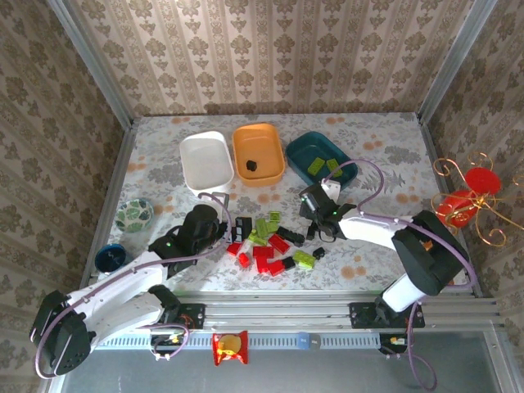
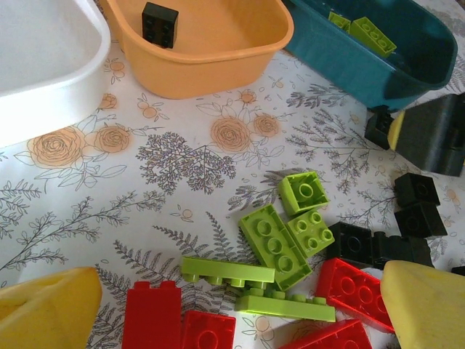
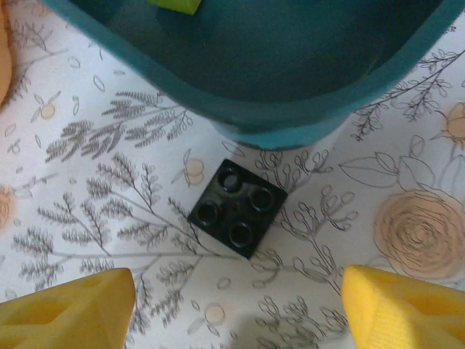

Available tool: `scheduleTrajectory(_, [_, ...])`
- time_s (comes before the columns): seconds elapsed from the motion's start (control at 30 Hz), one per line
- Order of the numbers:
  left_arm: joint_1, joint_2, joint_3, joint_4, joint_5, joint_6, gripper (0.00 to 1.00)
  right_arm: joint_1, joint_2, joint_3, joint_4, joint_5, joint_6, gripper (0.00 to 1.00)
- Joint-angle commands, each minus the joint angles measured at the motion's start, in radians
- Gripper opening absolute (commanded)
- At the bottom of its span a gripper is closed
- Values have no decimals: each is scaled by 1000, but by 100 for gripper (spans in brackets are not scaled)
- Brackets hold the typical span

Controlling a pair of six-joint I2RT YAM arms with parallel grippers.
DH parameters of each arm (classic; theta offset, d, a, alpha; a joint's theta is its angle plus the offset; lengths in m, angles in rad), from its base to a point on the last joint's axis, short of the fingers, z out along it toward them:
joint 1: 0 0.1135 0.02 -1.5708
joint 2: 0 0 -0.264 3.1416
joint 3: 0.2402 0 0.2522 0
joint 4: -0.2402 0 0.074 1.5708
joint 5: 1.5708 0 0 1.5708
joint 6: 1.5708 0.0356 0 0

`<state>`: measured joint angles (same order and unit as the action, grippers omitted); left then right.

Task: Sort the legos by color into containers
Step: Pick up the lego from the center of the table.

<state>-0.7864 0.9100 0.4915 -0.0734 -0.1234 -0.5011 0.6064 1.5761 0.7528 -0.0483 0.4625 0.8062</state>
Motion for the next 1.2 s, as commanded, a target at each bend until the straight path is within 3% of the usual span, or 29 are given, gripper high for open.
scheduleTrajectory(0.0, [9,1,4,24,19,8,100,-3,50,13,92,95,112,77])
scheduleTrajectory(0.23, [14,-10,2,10,21,13,100,-21,130,62,28,120,208,74])
scheduleTrajectory(0.7, [23,-23,-4,17,39,4,100,-27,237,140,-7,130,230,61])
scheduleTrajectory(1.0, [27,-45,-2,-3,36,7,100,-27,252,113,-1,83,207,36])
scheduleTrajectory(1.17, [30,-57,8,-27,32,13,100,-12,166,61,41,-2,92,29])
